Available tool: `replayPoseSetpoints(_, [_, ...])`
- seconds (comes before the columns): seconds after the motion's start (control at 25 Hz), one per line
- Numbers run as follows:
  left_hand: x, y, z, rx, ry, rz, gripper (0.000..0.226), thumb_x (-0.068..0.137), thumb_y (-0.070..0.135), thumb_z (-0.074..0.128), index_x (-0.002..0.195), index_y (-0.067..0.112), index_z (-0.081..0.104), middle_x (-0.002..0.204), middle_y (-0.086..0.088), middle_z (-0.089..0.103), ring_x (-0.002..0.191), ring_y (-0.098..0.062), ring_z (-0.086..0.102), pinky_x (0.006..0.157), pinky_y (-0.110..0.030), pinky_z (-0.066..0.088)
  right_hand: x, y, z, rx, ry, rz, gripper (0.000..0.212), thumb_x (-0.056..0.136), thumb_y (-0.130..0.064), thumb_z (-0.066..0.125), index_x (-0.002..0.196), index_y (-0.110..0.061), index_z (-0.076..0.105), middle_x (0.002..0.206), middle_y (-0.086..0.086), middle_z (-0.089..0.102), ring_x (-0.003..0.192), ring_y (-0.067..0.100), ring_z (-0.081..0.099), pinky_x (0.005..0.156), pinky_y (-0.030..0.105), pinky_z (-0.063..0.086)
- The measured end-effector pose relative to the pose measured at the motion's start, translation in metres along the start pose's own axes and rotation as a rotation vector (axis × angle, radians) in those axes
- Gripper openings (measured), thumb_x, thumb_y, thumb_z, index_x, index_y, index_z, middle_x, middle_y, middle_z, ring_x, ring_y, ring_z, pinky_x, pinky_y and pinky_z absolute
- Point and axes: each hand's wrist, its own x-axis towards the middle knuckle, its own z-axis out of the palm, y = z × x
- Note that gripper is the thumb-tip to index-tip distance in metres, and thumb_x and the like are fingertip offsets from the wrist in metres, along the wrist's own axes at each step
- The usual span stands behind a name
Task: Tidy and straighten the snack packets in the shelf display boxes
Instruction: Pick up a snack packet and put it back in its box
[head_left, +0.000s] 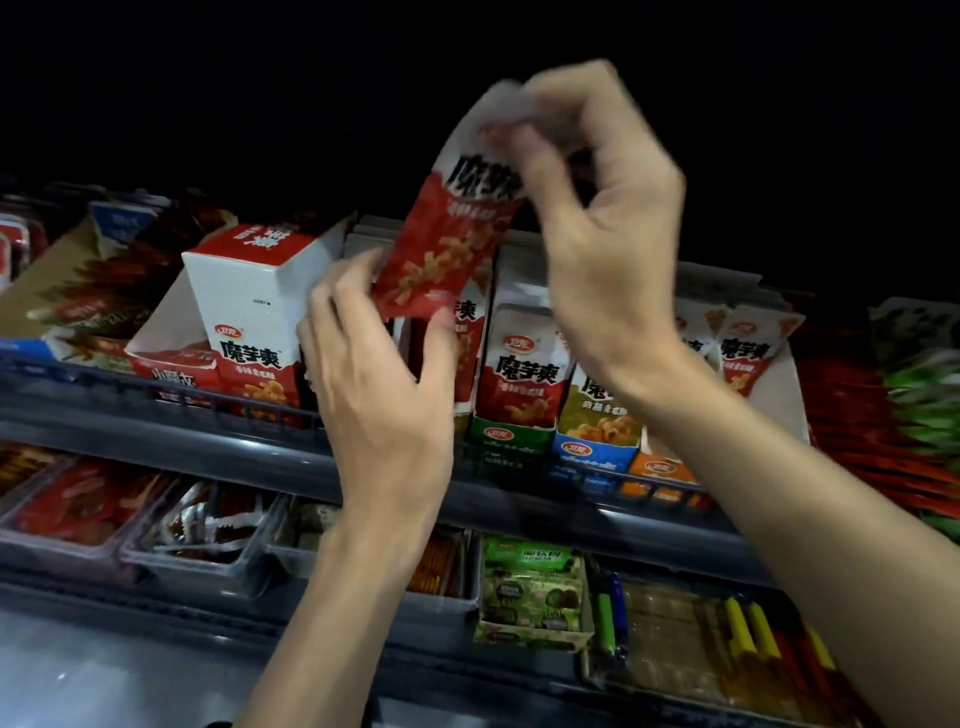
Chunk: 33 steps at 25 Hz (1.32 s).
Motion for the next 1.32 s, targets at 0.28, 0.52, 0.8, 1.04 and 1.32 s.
replayPoseSetpoints(0.28, [-0.028, 0.031, 0.010, -0.501, -0.285, 0.095, 0.022, 0.098, 0.017, 0.054, 0.076, 0.019, 0.054, 0.064, 0.012, 0.055, 0.057, -0.003, 0.052, 0.050, -0.015, 0.039, -0.023, -0.011, -0.084, 0.266, 0.150, 0.253, 0.010, 0.099, -0.003, 0.056, 0.109, -0.002, 0.054, 0.096, 0.009, 0.061, 0.087, 0.013, 0.061, 0.076, 0.027, 0.050])
replayPoseSetpoints(0.52, [-0.054, 0.045, 0.035, -0.731, -0.628, 0.000, 0.018, 0.091, 0.018, 0.056, 0.073, 0.020, 0.060, 0.063, 0.021, 0.059, 0.055, 0.005, 0.054, 0.053, -0.004, 0.037, -0.051, 0.002, -0.119, 0.564, 0.290, 0.817, 0.020, 0.093, -0.015, 0.067, 0.109, -0.006, 0.057, 0.095, 0.009, 0.071, 0.089, 0.023, 0.072, 0.085, 0.041, 0.058])
replayPoseSetpoints(0.8, [-0.065, 0.036, 0.061, -0.808, -0.951, -0.208, 0.034, 0.081, 0.031, 0.061, 0.082, -0.003, 0.066, 0.077, -0.011, 0.068, 0.075, -0.021, 0.065, 0.068, -0.034, 0.049, -0.073, 0.000, -0.144, 0.466, -0.029, 1.123, 0.024, 0.092, -0.035, 0.065, 0.103, -0.013, 0.065, 0.089, 0.003, 0.077, 0.080, 0.018, 0.075, 0.070, 0.030, 0.061])
replayPoseSetpoints(1.04, [-0.072, 0.044, 0.068, -0.779, -0.946, -0.184, 0.034, 0.084, 0.036, 0.061, 0.073, 0.005, 0.067, 0.071, -0.001, 0.072, 0.067, -0.012, 0.069, 0.064, -0.021, 0.052, -0.076, -0.002, -0.161, 0.362, -0.052, 1.108, 0.019, 0.094, -0.035, 0.060, 0.087, -0.018, 0.065, 0.071, -0.005, 0.074, 0.060, 0.001, 0.068, 0.044, 0.005, 0.038])
replayPoseSetpoints(1.32, [-0.074, 0.045, 0.068, -0.746, -0.951, -0.173, 0.028, 0.087, 0.031, 0.058, 0.083, 0.006, 0.070, 0.077, -0.003, 0.074, 0.070, -0.013, 0.071, 0.063, -0.021, 0.054, -0.079, 0.002, -0.163, 0.312, -0.091, 1.140, 0.031, 0.099, -0.046, 0.050, 0.082, -0.024, 0.063, 0.075, -0.005, 0.073, 0.066, 0.003, 0.066, 0.050, 0.015, 0.036])
